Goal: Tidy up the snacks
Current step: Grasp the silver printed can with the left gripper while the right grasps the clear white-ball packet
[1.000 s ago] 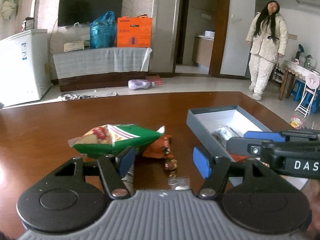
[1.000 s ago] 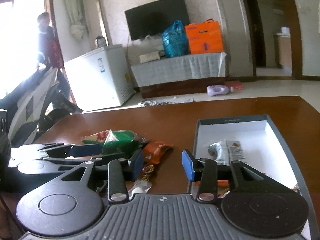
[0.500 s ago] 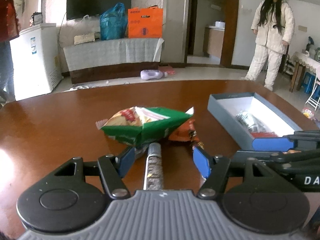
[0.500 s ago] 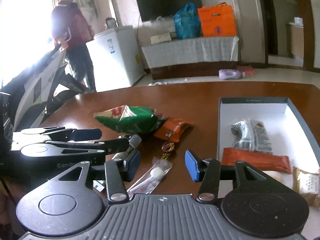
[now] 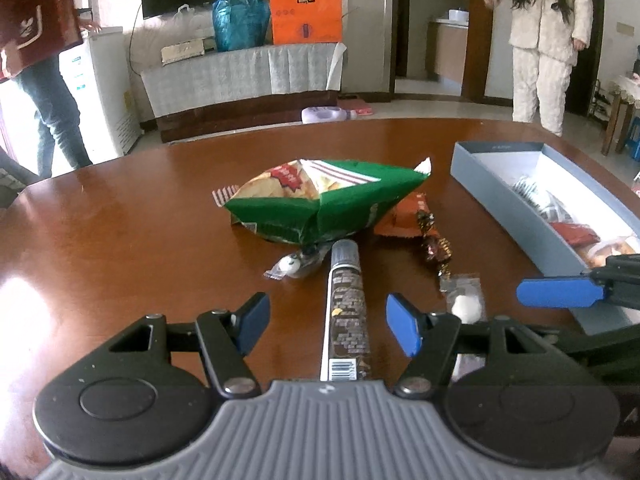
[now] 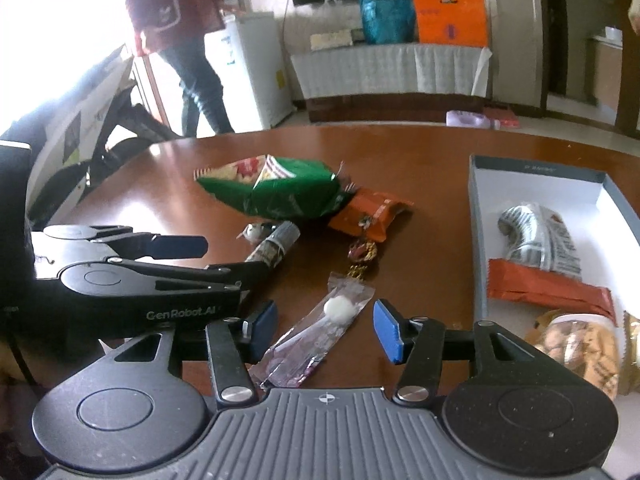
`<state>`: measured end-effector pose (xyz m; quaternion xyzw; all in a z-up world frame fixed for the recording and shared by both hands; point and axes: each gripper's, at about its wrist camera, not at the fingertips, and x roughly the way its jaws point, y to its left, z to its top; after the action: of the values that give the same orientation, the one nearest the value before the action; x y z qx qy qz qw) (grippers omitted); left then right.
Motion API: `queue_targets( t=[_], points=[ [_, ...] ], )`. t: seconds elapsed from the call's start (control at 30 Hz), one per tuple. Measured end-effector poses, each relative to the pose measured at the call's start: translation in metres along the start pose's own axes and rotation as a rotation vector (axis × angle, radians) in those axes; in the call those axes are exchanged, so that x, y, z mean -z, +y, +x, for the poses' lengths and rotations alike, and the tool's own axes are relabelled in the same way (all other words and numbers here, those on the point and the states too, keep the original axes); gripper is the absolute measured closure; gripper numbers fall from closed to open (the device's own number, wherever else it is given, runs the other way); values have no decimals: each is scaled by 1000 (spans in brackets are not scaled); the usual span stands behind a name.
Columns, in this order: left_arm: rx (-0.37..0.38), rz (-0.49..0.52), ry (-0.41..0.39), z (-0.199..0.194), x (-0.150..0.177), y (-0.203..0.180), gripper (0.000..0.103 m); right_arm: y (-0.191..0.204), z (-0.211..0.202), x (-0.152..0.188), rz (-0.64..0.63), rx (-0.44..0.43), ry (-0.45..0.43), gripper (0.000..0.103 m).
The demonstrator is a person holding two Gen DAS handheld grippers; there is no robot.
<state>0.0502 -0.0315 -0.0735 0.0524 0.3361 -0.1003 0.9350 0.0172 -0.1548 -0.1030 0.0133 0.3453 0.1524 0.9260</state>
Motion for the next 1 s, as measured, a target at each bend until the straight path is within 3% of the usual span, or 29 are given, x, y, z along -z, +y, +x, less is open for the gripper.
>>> queue_targets(
  t=[0.33, 0.6, 0.77, 0.9, 0.97, 1.0],
  points=[
    [-27, -10, 50, 18, 5, 9, 38, 8, 20, 3, -30, 63, 28, 49],
    [0, -6, 51, 20, 6, 6, 38, 19, 30, 9, -160, 98, 29, 50],
    [13, -25, 50, 21, 8, 6, 39, 16, 28, 11, -176, 79, 22, 64],
    [33, -18, 41, 20, 9, 5, 55, 10, 25, 11, -174, 73, 25, 74],
    [38, -15, 40, 19, 8, 3, 77, 9, 24, 11, -178, 72, 25, 80],
    [38, -13, 42, 19, 8, 2, 78, 8, 23, 11, -179, 73, 22, 81]
  ],
)
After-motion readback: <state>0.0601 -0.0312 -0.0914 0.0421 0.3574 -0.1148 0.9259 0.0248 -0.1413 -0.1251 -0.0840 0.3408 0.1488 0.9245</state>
